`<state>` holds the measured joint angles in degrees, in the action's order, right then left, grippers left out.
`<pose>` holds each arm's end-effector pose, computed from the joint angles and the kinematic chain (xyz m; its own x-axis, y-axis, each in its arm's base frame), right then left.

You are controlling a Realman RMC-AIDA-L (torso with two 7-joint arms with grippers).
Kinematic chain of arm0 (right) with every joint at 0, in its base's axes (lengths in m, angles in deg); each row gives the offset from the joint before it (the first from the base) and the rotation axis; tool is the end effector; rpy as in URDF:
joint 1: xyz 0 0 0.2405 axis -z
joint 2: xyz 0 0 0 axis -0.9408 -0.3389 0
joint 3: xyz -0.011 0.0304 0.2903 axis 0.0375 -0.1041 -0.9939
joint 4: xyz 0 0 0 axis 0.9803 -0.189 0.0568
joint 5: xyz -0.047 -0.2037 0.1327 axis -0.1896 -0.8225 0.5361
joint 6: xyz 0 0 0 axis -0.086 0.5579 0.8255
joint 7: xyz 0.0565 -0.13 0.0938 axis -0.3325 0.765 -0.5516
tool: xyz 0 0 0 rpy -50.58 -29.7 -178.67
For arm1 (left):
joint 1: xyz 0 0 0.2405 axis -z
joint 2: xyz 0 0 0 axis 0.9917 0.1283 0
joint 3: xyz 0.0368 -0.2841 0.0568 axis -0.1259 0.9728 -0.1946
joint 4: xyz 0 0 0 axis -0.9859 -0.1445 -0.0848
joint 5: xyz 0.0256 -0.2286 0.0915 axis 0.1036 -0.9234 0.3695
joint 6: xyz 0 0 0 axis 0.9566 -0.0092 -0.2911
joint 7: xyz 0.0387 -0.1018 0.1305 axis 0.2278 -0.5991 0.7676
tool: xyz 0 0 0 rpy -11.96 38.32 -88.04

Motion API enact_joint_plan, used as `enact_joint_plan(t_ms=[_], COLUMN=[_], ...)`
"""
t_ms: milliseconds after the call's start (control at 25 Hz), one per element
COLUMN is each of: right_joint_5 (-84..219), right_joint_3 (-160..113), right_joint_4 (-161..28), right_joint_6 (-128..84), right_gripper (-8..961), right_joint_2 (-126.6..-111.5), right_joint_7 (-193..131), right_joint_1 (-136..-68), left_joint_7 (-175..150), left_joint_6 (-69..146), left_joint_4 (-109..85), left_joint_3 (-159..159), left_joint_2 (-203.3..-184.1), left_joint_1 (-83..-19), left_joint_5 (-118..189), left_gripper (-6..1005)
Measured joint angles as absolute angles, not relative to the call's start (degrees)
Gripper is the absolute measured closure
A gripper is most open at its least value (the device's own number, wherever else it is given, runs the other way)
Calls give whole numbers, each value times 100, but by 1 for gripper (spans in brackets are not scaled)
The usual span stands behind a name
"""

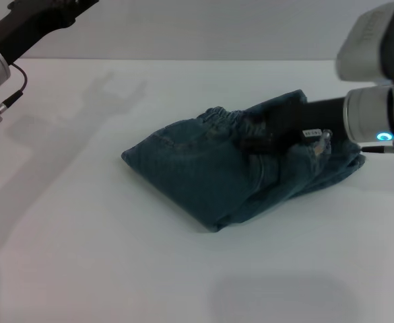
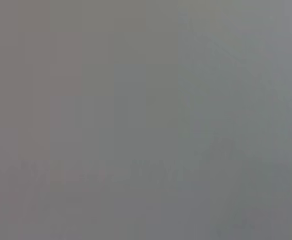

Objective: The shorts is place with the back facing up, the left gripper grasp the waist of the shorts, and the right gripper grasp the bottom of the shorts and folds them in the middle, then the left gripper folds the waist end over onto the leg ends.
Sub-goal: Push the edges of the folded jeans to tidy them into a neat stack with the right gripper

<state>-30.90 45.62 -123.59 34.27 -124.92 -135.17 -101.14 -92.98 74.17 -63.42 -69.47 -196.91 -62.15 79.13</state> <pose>0.2027 0.4434 -0.0689 0.9225 -0.2946 -0.2496 -0.3645 -0.8776 -0.3114 -0.2590 0.4696 0.0197 0.4940 0.1381 0.8584 0.7877 -0.4891 -0.3746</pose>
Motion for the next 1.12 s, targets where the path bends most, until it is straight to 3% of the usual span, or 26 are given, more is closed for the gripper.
enact_joint_plan(t_ms=[200, 440, 720, 1120], right_joint_5=[-2854, -3590, -4127, -4753], right_joint_3=[4425, 4199, 4173, 4424], right_joint_4=[-12787, -12516, -11579, -11188], right_joint_6=[4829, 6351, 6550, 6236], right_gripper=[443, 442, 443, 442], right_joint_2=[-12436, -12374, -12411, -12510], right_joint_7=[-13563, -14257, -14680, -14895], right_joint_1=[-10183, -10990, -11649, -11872], left_joint_7=[-9306, -9309, -9281, -9267], left_joint_6=[7474, 7507, 7536, 7538], left_joint_4=[-6348, -6386, -6376, -6302], left_joint_3=[-6949, -6943, -6937, -6913], left_joint_2=[-19690, -19681, -19681, -19695], left_joint_1=[-6215, -6215, -6215, -6223], left_joint_5=[7913, 7913, 7913, 7913], left_gripper=[157, 157, 157, 156])
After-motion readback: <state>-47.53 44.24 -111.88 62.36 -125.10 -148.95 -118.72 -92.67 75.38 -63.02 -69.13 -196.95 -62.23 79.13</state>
